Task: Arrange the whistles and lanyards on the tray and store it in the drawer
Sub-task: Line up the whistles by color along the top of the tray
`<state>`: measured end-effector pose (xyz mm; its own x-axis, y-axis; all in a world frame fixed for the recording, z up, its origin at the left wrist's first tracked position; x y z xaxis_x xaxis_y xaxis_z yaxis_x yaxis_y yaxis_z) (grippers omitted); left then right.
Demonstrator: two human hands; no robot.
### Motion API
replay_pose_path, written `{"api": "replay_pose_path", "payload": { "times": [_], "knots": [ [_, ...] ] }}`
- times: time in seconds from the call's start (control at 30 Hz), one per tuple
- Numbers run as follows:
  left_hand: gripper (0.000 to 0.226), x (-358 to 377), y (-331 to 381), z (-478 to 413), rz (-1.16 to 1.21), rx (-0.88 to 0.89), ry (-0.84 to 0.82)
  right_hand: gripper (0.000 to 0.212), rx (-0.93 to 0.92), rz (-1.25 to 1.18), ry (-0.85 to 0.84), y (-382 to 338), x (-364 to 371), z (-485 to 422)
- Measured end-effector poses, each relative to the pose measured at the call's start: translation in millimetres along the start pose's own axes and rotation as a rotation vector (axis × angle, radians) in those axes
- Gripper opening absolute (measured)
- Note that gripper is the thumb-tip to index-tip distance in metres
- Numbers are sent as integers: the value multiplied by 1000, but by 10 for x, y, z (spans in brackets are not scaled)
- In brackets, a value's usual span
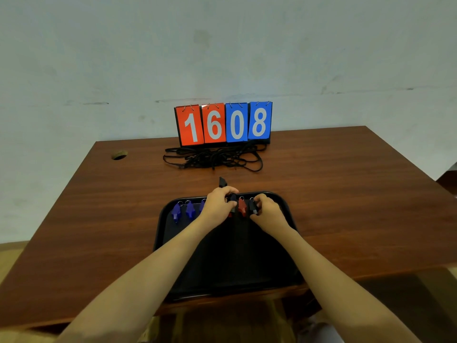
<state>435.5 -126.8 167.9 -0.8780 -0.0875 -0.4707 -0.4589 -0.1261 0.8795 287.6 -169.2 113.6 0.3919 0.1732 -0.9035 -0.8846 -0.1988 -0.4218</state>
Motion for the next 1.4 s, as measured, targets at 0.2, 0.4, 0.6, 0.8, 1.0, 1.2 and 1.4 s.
{"api": "replay_pose_path", "payload": {
  "times": [0.2,0.4,0.6,0.8,1.0,1.2,1.4],
  "knots": [
    [37,13,1,-20,16,5,24,42,7,36,45,-9,-12,-20],
    [38,30,-7,-32,19,-5,21,45,4,6,73,-10,-21,-13],
    [37,45,30,-32,7,20,13,50,6,23,64,-23,-45,-2],
    [46,120,94,-67,43,33,3,67,-225,181,188,-82,-197,175],
    [54,380,181,-107,153,-19,-35,63,-197,-104,57,-117,-372,230],
    [52,481,166,-179,119,-19,-57,37,-38,-156,107,69,-429,251],
    [42,39,-52,-421,-398,28,87,31,85,2,77,322,-422,194]
  ]
}}
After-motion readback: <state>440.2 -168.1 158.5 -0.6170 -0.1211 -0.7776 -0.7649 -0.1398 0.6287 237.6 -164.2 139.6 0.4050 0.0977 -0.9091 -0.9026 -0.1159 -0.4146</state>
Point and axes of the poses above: each hand's wrist, its own z-axis away from the middle knuckle, its own x-axis out of the palm, y = z × x, the point moved 5 cm from there along -z, towards the middle knuckle, and after that the axes turned 14 degrees about z, right-handed, at the moved point
